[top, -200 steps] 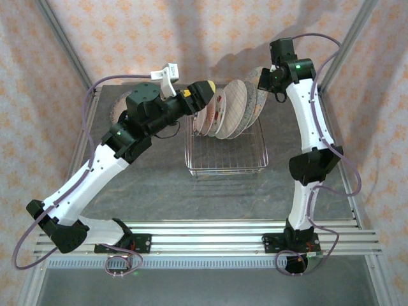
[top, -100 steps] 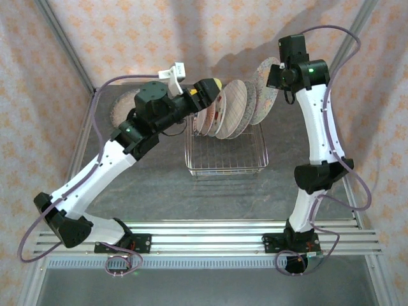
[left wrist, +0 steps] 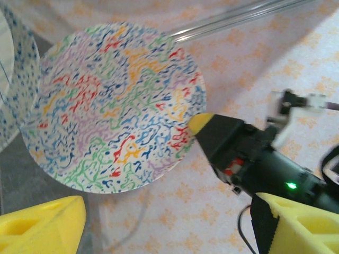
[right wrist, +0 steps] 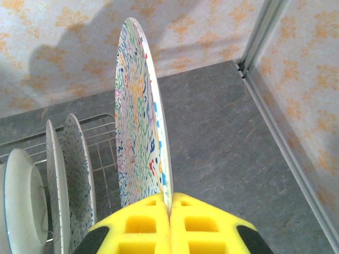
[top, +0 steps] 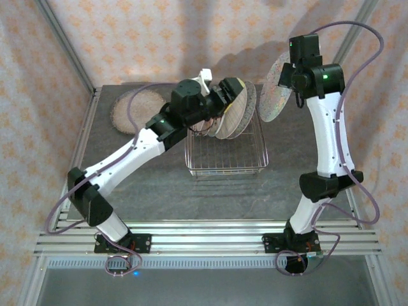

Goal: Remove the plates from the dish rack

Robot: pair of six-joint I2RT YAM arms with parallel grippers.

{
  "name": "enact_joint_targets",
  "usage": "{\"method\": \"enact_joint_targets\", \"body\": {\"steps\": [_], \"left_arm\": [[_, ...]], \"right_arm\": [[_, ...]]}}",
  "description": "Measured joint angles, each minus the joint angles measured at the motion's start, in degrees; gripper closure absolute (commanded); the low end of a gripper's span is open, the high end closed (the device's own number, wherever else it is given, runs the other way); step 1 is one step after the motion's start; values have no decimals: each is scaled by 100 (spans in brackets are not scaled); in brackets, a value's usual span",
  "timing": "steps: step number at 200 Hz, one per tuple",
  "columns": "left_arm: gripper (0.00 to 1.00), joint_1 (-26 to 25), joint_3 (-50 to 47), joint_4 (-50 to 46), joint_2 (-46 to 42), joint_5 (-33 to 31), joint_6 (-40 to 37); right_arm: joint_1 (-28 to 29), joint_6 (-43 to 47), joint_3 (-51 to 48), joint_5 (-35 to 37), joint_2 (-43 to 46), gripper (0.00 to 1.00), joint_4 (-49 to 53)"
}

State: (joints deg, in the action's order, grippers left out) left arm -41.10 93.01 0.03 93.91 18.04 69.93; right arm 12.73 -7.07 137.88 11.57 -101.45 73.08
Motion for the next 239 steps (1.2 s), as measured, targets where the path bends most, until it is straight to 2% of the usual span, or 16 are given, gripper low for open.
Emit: {"method": "enact_joint_targets", "body": {"steps": [76,131,198,239], "left_arm": [[20,-522,39,601,973,-61,1672],[20,-728,118,1220,1416,-426,2594],[23,-833,645,1764,2286,-660,3239],[25,-831,973,2227,2629,-706,3460]], "right_arm": [[0,-240,415,396,162,100,273],[0,-564,645,481,398,100,376],[0,-942,649,492,835,100,404],[-42,-1322,610,223,979,100,407]]}}
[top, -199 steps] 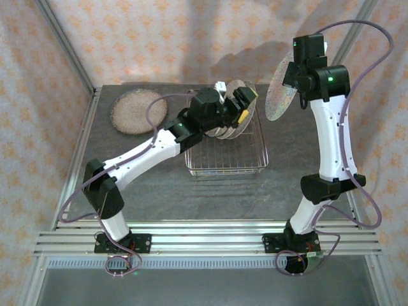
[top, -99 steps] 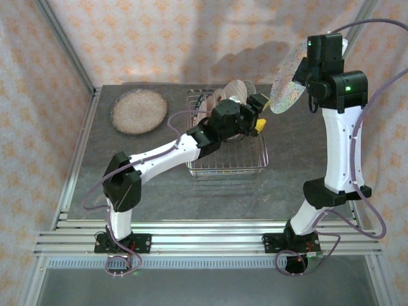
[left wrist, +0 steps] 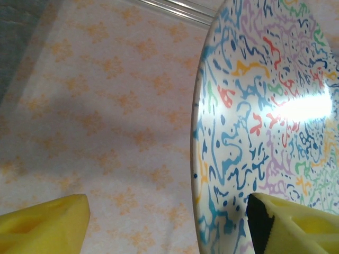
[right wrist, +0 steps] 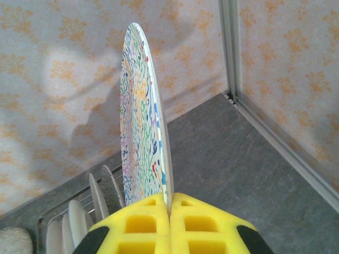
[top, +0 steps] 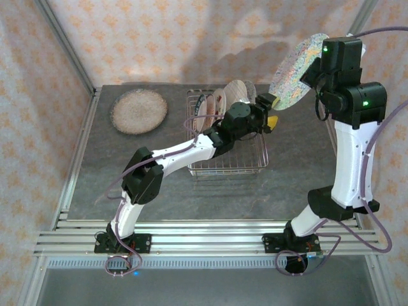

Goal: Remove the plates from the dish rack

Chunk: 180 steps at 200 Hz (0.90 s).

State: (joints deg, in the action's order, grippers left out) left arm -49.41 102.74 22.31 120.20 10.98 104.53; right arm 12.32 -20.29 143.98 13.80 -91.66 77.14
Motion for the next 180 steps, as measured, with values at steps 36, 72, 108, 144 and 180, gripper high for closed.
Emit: {"method": "enact_joint_targets", "body": {"steps": [36,72,108,144,180], "left_arm": [[39,0,42,299,11,-9,61],[65,42,42,420,9,-11,13],[76,175,-44,584,-39,-79,-7],[80,251,-212,577,-225,-92,-142],[88,310,-389,564,-439,-90,-258]], "right_arm": [[-323,-350,-431,-542,175,100,-46],[-643,-675,-713,-1163,197,100,-144],[-837,-1027,-1266,-1440,385,100,-431],[-994,-1325,-2100,-1777,796,100,-997],[-1104,-1543,-2841,-2037,1187,100,-1519]]}}
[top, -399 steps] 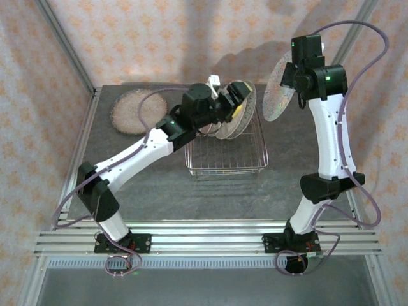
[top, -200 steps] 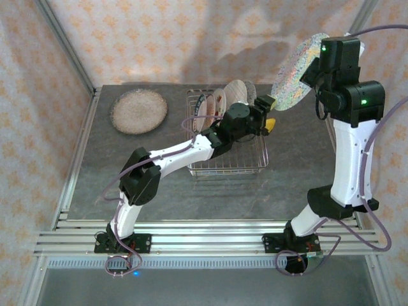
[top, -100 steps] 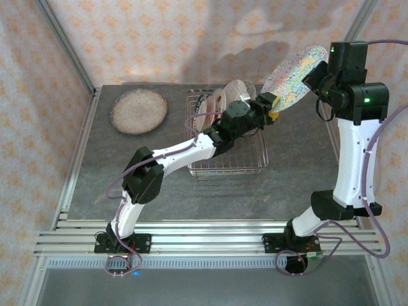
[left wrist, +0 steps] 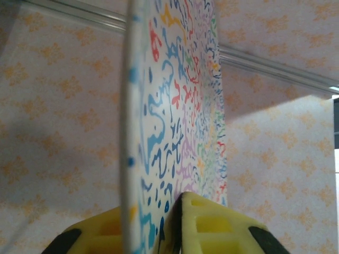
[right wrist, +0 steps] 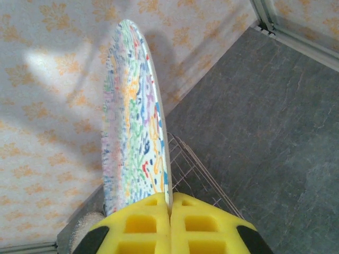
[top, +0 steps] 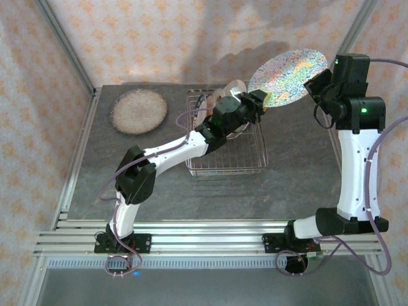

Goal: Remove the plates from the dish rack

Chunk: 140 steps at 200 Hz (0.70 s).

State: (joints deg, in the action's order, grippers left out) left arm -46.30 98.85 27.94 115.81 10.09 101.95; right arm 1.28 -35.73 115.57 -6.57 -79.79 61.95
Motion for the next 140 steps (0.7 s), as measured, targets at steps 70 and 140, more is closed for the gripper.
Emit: {"method": "enact_joint_targets", "body": {"steps": [70,140], "left_arm": [[98,328,-356,-319,-647,15,-483],[100,804,-1145,-645,-1532,195,-988]], "right_arm": [[-61,-240,-938,-907,243,100,-1231],[195,-501,-564,-2367,-614,54,-1967]]}}
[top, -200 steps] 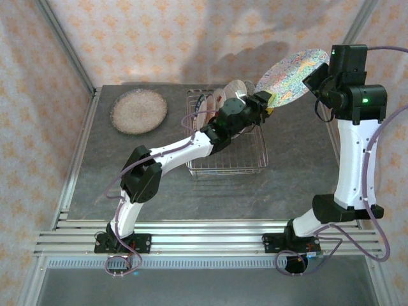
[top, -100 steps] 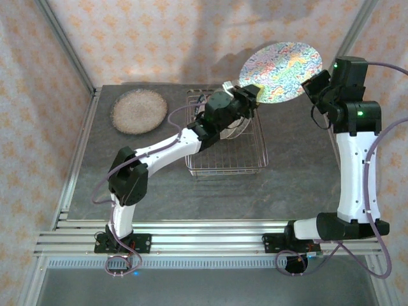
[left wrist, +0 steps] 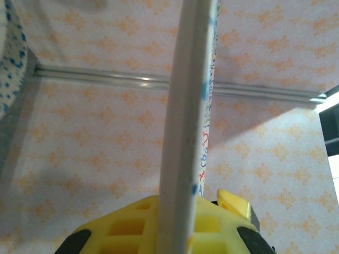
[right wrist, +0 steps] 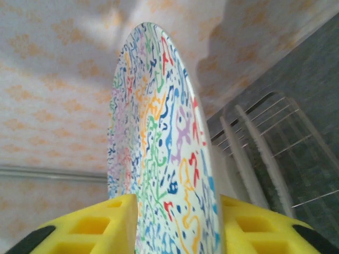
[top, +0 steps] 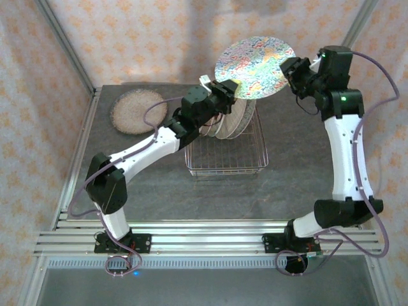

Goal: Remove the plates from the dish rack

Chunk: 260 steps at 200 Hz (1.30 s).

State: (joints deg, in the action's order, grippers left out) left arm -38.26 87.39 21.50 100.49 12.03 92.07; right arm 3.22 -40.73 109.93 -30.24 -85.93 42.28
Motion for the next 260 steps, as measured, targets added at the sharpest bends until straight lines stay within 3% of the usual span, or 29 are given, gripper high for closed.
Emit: {"method": "enact_joint_targets", "body": {"steps": [73,120,160,222,260], "left_arm": [[100,984,-951,-330,-1126,302,-341],[100,1904,-1453,-487,-1749,638,-411],[100,2682,-1952,-518,-2166,890,-361],[100,4004,-2468,-411,-2516,1161,-363],[100,4520,-2959,-409,-2535,1257,-588]], "right_arm": [[927,-348,1569,-472,-1362,43,31],[1674,-415,3412,-640,-2750,39,354],[2218,-601,4350,-728,-3611,38,448],[2393,-133,4197,-605,-3598,35,540],[2651,772,2334,-328,-2581,34,-15]]}}
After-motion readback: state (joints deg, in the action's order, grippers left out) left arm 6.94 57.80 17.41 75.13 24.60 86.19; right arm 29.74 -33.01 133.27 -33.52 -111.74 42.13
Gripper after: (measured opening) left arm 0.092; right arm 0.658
